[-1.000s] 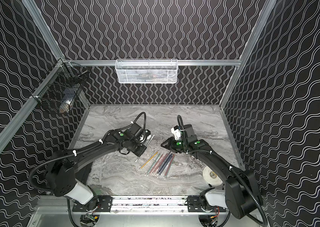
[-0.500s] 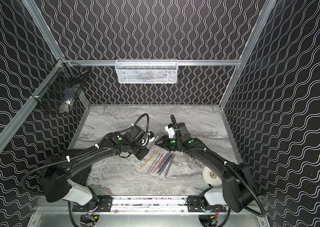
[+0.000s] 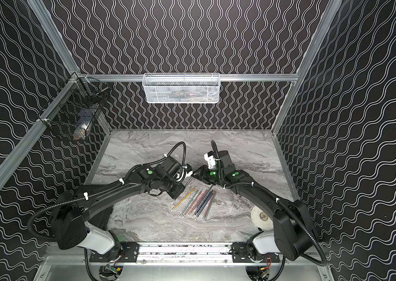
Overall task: Remove the protective cover of the pencils
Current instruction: Remove the protective sleeve from the pencil.
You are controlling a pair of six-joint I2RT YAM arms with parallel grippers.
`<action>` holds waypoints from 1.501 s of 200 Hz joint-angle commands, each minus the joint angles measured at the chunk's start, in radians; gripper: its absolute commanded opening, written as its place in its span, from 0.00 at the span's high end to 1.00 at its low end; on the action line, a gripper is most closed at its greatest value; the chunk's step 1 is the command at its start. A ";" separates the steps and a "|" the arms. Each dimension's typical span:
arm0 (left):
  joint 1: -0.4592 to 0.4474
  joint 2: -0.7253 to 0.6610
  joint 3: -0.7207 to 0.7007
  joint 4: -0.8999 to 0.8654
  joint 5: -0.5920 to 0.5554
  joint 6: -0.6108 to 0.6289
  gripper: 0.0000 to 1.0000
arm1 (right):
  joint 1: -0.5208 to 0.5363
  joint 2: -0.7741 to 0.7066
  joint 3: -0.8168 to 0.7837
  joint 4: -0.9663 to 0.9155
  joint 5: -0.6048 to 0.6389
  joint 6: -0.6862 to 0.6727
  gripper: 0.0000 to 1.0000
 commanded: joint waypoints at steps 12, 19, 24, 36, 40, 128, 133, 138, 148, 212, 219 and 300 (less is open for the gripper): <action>-0.003 0.003 0.004 0.001 0.019 0.032 1.00 | 0.002 0.014 0.018 0.038 0.017 0.018 0.76; -0.003 0.004 0.004 0.001 0.019 0.032 1.00 | 0.002 0.016 0.019 0.039 0.016 0.019 0.79; -0.003 0.004 0.004 0.000 0.017 0.031 1.00 | 0.002 0.016 0.020 0.040 0.016 0.023 0.82; -0.003 0.009 0.005 -0.003 0.011 0.032 1.00 | 0.003 0.017 0.016 0.042 0.014 0.027 0.87; -0.003 0.011 0.006 -0.003 0.009 0.031 1.00 | 0.002 0.017 0.017 0.041 0.013 0.028 0.89; -0.003 0.015 -0.005 0.004 -0.007 0.029 0.77 | -0.029 -0.060 0.031 -0.035 0.057 0.010 0.95; -0.003 0.015 -0.004 0.005 -0.008 0.027 0.77 | -0.032 -0.061 0.031 -0.037 0.056 0.010 0.95; -0.003 0.014 -0.005 0.005 -0.008 0.027 0.78 | -0.034 -0.060 0.032 -0.037 0.054 0.011 0.95; -0.003 0.012 -0.006 0.007 -0.005 0.027 0.83 | -0.038 -0.062 0.031 -0.037 0.052 0.014 0.95; -0.003 0.016 -0.004 0.005 0.009 0.027 1.00 | -0.051 -0.061 0.016 -0.012 0.032 0.041 0.95; -0.003 0.016 -0.003 0.004 0.007 0.026 0.94 | -0.053 -0.061 0.015 -0.010 0.028 0.046 0.95; -0.003 0.012 -0.006 0.004 0.002 0.025 0.89 | -0.103 -0.070 -0.019 0.057 -0.034 0.114 0.95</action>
